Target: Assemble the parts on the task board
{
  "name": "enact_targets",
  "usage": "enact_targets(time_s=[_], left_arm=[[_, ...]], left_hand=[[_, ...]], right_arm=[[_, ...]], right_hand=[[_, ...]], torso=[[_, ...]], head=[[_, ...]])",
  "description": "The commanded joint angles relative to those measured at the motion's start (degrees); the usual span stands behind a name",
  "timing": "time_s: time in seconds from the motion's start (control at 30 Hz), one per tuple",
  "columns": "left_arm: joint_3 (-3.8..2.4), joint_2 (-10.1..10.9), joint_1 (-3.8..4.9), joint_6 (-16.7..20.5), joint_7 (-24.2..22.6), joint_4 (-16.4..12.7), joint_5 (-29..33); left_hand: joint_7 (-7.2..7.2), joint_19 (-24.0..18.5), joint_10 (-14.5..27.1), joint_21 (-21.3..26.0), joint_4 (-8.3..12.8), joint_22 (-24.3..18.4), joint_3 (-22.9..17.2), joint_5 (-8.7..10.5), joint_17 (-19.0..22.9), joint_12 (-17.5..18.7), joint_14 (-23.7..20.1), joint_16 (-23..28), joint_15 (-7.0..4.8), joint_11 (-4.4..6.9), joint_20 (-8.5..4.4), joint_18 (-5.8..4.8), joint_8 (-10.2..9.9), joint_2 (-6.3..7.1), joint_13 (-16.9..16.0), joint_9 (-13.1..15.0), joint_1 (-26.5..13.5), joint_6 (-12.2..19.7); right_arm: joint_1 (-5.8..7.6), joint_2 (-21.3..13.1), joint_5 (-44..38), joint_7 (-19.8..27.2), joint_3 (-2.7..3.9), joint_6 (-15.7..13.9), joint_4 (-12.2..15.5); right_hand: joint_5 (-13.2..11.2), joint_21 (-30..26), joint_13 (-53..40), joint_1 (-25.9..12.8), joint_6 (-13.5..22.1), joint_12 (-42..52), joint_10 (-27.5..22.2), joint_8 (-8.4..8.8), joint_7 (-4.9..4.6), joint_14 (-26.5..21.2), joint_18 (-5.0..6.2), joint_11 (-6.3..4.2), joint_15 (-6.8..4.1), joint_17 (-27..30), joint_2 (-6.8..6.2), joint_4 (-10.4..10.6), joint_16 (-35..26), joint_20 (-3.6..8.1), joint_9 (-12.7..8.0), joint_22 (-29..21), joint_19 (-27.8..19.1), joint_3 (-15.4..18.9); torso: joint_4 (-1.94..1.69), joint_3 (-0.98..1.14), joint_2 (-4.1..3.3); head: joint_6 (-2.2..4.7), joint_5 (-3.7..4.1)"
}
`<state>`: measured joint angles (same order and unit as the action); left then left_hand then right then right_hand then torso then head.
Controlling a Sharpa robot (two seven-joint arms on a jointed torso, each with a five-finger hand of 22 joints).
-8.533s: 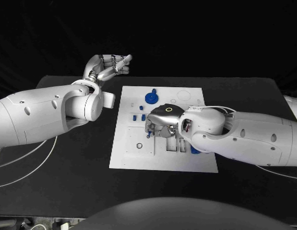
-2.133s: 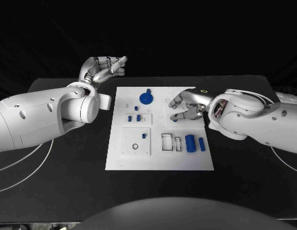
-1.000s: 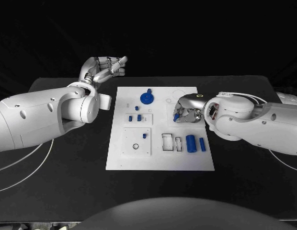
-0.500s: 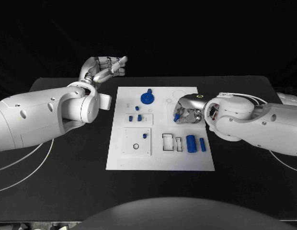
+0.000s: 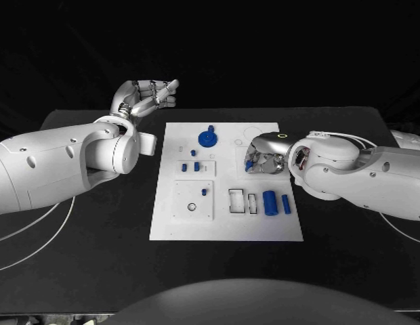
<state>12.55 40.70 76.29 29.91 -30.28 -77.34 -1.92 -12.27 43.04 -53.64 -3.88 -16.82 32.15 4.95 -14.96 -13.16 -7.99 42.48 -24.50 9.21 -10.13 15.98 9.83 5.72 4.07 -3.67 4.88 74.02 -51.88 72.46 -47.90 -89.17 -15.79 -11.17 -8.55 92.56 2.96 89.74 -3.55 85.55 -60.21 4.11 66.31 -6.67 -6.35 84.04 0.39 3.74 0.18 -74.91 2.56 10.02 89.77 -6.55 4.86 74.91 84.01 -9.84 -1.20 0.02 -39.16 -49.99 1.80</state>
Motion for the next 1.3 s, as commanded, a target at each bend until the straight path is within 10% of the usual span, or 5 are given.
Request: enact_targets(time_s=[0.03,0.73,1.3], left_arm=[[-0.05,-0.1,0.03,-0.3,-0.4,-0.2,0.0],[-0.05,-0.2,0.04,-0.5,-0.3,-0.1,0.0],[-0.04,-0.4,0.04,-0.5,-0.2,0.2,0.0]], left_hand=[[0.06,0.4,0.3,0.1,-0.1,-0.1,-0.3,0.19,0.1,-0.3,-0.5,-0.4,-0.07,0.08,0.08,0.61,0.3,-0.39,0.0,0.1,0.0,0.5],[0.05,0.4,0.4,0.1,-0.1,-0.4,-0.3,0.16,0.3,-0.5,-0.6,-0.6,-0.05,0.07,0.10,0.60,0.4,-0.51,0.0,0.1,0.1,0.6],[0.05,0.4,0.4,0.1,-0.1,-0.4,-0.3,0.16,0.3,-0.5,-0.6,-0.6,-0.05,0.07,0.10,0.60,0.4,-0.51,0.0,0.1,0.1,0.6]], right_arm=[[-0.05,0.0,1.6,1.4,-0.02,-1.5,0.0],[0.32,-1.3,11.3,4.1,0.00,-10.4,1.5],[1.36,0.1,21.2,6.2,0.06,-9.9,3.7]], right_hand=[[-0.1,0.3,0.0,0.6,-1.0,0.0,0.7,-0.42,0.21,6.0,-0.39,-0.10,-0.51,-15.1,0.41,0.0,0.2,0.32,0.4,15.1,6.0,-0.5],[-0.1,0.3,0.0,1.0,-2.4,-0.2,2.4,-0.64,-0.04,6.0,-0.39,0.10,-0.06,-15.1,0.29,0.0,0.2,0.28,0.6,15.1,6.0,-1.2],[-0.1,0.3,0.1,1.2,-2.6,-0.5,2.6,-0.39,-0.79,6.0,-0.39,0.91,0.65,-15.1,-0.14,0.0,0.2,-0.25,0.6,15.1,6.0,-1.4]], torso=[[-0.01,0.03,0.01],[-0.07,0.02,0.03],[-0.09,0.03,0.08]], head=[[-0.01,0.01],[0.03,-0.29],[-0.01,-0.94]])
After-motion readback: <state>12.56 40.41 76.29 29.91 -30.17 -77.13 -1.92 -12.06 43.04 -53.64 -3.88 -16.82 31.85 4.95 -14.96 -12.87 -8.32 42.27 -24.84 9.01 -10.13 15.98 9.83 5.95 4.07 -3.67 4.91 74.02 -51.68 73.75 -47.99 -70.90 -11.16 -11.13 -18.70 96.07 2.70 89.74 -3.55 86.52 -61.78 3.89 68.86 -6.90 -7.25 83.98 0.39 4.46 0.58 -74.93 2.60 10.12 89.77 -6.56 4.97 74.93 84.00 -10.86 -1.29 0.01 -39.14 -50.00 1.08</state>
